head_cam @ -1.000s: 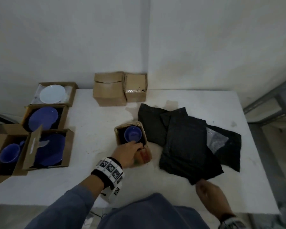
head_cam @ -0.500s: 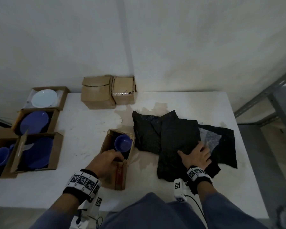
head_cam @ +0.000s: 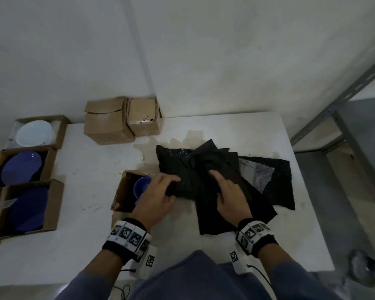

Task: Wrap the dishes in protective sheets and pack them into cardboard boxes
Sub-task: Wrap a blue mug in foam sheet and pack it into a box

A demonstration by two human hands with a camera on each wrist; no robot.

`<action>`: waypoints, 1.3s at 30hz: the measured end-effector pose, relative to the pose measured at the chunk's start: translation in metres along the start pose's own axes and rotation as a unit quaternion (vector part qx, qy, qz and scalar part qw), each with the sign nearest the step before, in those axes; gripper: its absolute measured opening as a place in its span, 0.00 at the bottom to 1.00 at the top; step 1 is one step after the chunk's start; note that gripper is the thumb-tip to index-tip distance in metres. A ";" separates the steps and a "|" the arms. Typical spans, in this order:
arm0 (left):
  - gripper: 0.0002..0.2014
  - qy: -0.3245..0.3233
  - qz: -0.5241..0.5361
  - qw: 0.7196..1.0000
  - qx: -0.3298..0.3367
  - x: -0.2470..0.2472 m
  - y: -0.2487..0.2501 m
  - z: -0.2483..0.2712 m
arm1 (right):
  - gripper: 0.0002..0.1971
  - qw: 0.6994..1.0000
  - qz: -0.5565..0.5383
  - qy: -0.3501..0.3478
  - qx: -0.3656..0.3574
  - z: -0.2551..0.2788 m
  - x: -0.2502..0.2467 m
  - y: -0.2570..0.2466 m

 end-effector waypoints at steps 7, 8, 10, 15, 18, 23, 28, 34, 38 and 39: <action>0.19 -0.079 -0.292 0.945 0.126 0.043 0.031 -0.053 | 0.34 0.982 -0.078 -0.170 -0.027 0.000 0.004 -0.024; 0.13 -0.084 -0.290 0.946 0.118 0.044 0.027 -0.059 | 0.33 0.980 -0.116 -0.162 -0.004 0.000 0.001 -0.017; 0.07 -0.092 -0.262 0.956 0.089 0.041 0.015 -0.066 | 0.25 0.979 -0.179 -0.062 0.071 -0.006 -0.012 0.012; 0.07 -0.149 -0.247 0.957 0.042 0.044 -0.008 -0.075 | 0.25 0.950 0.040 0.055 0.304 -0.016 -0.027 0.102; 0.08 -0.179 -0.268 0.946 0.036 0.051 -0.009 -0.080 | 0.26 0.935 0.095 -0.046 0.339 -0.018 -0.018 0.118; 0.09 -0.223 -0.277 0.934 0.043 0.068 -0.005 -0.089 | 0.13 0.949 0.011 -0.021 0.314 -0.036 -0.034 0.120; 0.08 -0.209 -0.266 0.940 0.030 0.075 -0.001 -0.113 | 0.06 0.956 -0.020 0.195 0.218 -0.059 -0.112 0.081; 0.08 -0.069 -0.259 0.963 0.011 0.057 0.008 -0.158 | 0.09 0.958 -0.005 0.272 0.088 -0.086 -0.163 0.030; 0.25 0.023 -0.249 0.968 -0.011 0.033 0.007 -0.165 | 0.10 0.970 0.046 0.236 0.028 -0.089 -0.143 0.003; 0.28 0.057 -0.215 0.975 -0.014 0.023 0.011 -0.163 | 0.10 0.973 0.059 0.223 0.025 -0.089 -0.136 -0.002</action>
Point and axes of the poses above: each hand's wrist, its own z-axis away from the middle knuckle, its own x-axis out of the palm, y = z × x, the point moved 7 cm from there along -z, towards the middle knuckle, and after that the axes turned 6 degrees about x, right-handed, at the moved point
